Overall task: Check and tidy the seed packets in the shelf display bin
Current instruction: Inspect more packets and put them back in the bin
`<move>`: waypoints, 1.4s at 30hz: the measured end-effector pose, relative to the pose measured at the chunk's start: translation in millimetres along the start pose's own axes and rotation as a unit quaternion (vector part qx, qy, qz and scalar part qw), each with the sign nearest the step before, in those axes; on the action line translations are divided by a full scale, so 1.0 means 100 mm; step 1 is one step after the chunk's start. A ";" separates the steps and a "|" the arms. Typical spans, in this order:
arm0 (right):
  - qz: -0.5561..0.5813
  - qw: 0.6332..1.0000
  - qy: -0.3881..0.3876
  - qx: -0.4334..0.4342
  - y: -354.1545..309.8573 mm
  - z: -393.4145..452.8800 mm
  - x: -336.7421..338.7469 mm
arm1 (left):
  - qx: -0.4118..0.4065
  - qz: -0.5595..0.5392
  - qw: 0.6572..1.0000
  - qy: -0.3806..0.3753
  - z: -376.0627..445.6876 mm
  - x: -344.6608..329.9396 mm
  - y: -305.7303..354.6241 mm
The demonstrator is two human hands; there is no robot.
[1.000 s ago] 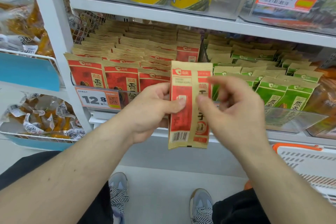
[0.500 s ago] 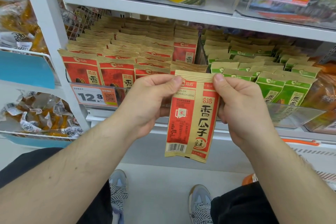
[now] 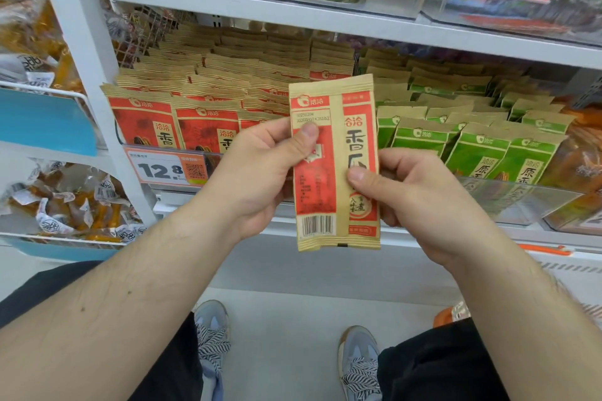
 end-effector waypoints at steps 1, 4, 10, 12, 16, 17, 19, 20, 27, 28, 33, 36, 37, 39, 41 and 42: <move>0.005 1.000 0.002 0.005 0.00 0.01 0.01 | 0.010 0.004 1.000 -0.009 0.00 0.00 -0.01; 0.016 0.999 0.034 0.016 0.00 0.05 0.10 | 0.040 0.030 0.996 -0.076 -0.05 -0.10 -0.05; 0.002 0.997 -0.071 -0.029 0.07 0.03 -0.01 | 0.049 -0.002 0.994 -0.100 -0.05 -0.11 -0.04; 0.006 0.997 -0.072 -0.030 0.09 0.03 0.01 | 0.055 -0.011 0.992 -0.111 -0.05 -0.12 -0.04; 0.018 0.997 -0.073 -0.026 0.09 0.05 0.03 | 0.061 -0.007 0.992 -0.109 -0.04 -0.11 -0.06; 0.020 0.997 -0.073 -0.032 0.11 0.05 0.04 | 0.060 -0.006 0.992 -0.107 -0.03 -0.10 -0.06; 0.024 0.997 -0.070 -0.039 0.13 0.06 0.02 | 0.058 -0.005 0.993 -0.106 -0.04 -0.10 -0.05; 0.023 0.997 -0.059 -0.038 0.14 0.07 0.04 | 0.051 -0.001 0.993 -0.105 -0.04 -0.11 -0.03; 0.315 0.936 -0.109 -0.114 0.30 0.08 -0.28 | -0.025 0.034 0.998 -0.052 0.03 -0.02 0.07; 0.362 0.909 -0.154 -0.140 0.34 0.06 -0.41 | -0.031 0.044 0.996 -0.070 0.02 -0.05 0.06; 0.357 0.894 -0.213 -0.166 0.54 0.05 -0.66 | 0.001 -0.021 0.993 -0.120 -0.07 -0.19 0.00; 0.213 0.966 -0.059 -0.133 0.64 0.14 -0.34 | 0.000 0.010 0.998 -0.057 -0.04 -0.09 0.03; 0.177 0.977 -0.024 -0.115 0.61 0.16 -0.25 | 0.007 0.015 0.999 -0.035 -0.03 -0.04 0.03; 0.141 0.985 0.023 -0.098 0.57 0.20 -0.11 | 0.020 0.028 0.999 -0.005 -0.02 0.05 0.03; 0.152 0.982 0.048 -0.099 0.54 0.22 -0.01 | 0.020 0.049 0.999 0.005 -0.01 0.10 0.04; 0.150 0.983 0.048 -0.092 0.50 0.23 0.04 | 0.023 0.059 0.998 0.007 -0.01 0.11 0.04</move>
Point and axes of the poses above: each hand's wrist, its own z-axis towards the middle knuckle, its own x-axis out of the back of the hand, y = z × x, the point moved 10 cm from there along z, towards the middle knuckle, and after that the axes turned 10 degrees about z, right-handed, at the moved point
